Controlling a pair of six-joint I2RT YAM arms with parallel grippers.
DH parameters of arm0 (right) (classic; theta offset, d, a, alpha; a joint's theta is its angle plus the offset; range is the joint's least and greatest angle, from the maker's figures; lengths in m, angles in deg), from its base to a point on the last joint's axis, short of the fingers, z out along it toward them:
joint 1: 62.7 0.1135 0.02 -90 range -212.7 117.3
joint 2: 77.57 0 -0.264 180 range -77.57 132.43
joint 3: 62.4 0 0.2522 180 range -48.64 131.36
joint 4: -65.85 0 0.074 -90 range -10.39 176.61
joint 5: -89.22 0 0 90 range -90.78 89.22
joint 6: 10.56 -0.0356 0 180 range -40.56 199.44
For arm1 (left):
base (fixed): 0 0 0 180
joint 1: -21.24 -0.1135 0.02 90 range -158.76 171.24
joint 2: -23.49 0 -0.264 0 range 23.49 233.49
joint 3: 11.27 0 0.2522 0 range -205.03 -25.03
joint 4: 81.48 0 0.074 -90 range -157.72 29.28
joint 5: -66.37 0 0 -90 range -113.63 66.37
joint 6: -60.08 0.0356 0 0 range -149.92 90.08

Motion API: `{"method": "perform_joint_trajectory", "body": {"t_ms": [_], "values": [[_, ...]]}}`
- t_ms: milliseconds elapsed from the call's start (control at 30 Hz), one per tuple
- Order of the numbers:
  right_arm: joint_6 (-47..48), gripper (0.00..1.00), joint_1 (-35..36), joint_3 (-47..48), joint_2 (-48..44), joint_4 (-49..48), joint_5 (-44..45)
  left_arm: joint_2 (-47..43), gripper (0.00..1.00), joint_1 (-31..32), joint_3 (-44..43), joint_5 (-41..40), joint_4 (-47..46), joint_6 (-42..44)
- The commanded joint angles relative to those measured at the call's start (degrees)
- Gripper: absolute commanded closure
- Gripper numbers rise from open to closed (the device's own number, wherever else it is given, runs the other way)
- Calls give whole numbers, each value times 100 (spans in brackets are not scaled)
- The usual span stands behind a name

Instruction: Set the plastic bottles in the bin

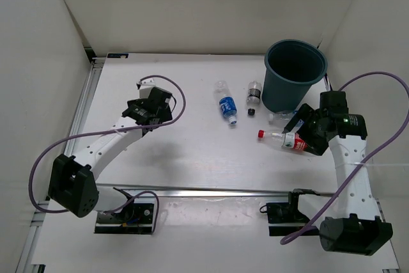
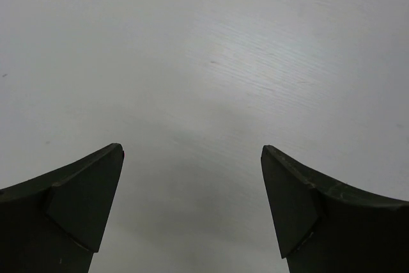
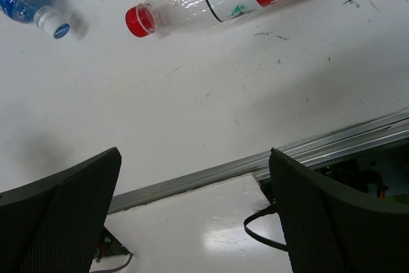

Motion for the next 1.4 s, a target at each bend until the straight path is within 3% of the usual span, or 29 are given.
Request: {"method": "perform_joint_trajectory", "body": {"t_ms": [0, 267, 400, 500, 633, 867, 1167, 1367], "values": [[472, 0, 22, 51, -220, -15, 20, 17, 0, -108, -248, 889, -783, 713], [623, 0, 531, 112, -291, -104, 11, 474, 0, -451, -669, 2452, -1582, 687], [552, 0, 645, 112, -291, -166, 64, 1298, 0, -451, -1371, 3016, -1848, 319], [552, 0, 698, 112, -238, -113, 125, 2035, 0, -451, -2092, 4399, -2102, 213], [499, 0, 698, 112, -291, -113, 283, 2976, 0, -451, -2813, 5204, -2155, 152], [561, 0, 698, 112, -344, -113, 468, 3971, 0, -504, -3358, 5854, -2094, 81], [674, 0, 452, 7, -274, -227, 521, 5658, 0, -311, -6056, 6120, -1224, 143], [675, 0, 382, 7, -90, -227, 767, 5924, 0, -258, -6128, 6173, -1040, 134]]}}
